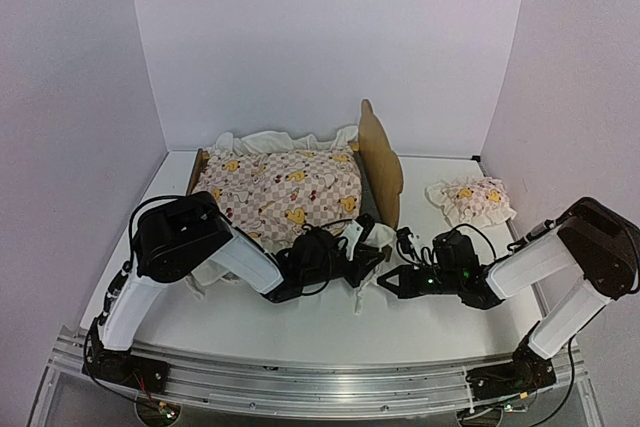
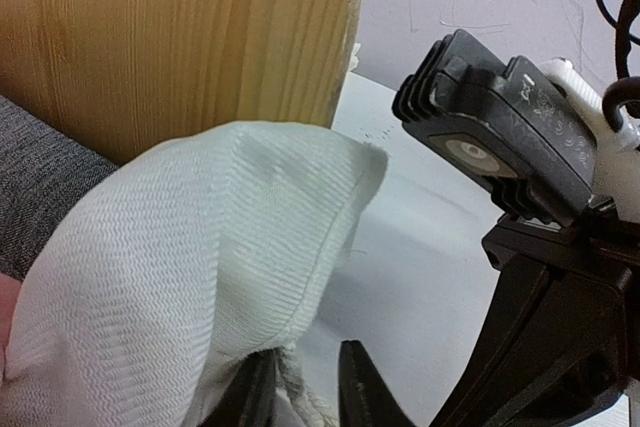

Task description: Set up the pet bed

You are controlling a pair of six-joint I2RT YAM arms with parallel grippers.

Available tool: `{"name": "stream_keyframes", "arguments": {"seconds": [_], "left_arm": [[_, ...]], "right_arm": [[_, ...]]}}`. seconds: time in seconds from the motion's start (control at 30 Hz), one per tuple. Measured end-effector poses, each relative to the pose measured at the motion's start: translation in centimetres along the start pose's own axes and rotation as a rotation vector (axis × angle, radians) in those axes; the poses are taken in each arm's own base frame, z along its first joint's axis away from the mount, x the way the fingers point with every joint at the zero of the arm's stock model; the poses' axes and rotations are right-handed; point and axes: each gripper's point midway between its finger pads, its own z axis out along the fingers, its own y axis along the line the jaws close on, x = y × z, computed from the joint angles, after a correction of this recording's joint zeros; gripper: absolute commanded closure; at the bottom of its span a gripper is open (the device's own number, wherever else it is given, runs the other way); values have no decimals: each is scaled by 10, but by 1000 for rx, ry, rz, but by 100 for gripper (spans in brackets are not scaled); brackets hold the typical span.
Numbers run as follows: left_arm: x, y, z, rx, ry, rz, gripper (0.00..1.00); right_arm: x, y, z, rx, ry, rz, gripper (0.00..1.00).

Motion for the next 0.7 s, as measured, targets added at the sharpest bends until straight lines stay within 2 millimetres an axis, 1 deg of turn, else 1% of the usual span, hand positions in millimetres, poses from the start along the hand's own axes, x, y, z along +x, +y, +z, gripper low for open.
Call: {"name": "stream_keyframes", "arguments": {"seconds": [0.13,0.23,0.43,0.5,0.57,0.7], "left_arm": [[-2,4,4,-22,-5,3,93],[1,6,7,-31,1,11,98],[6,8,7,-33,15,23,100],[7,8,7,-31,17,23,100],[8,7,6,-25,24,22,100],[11,8,-4,1,62,15,100]], "right_arm": [[0,0,0,0,1,0,100],[1,-1,0,3,6,2,100],[2,-4,-3,24,15,12,100],[-2,-6,-6,38,6,12,100],[-11,-8,-8,62,-12,5,100],[-32,-14,-8,122,-58,-17,100]]}}
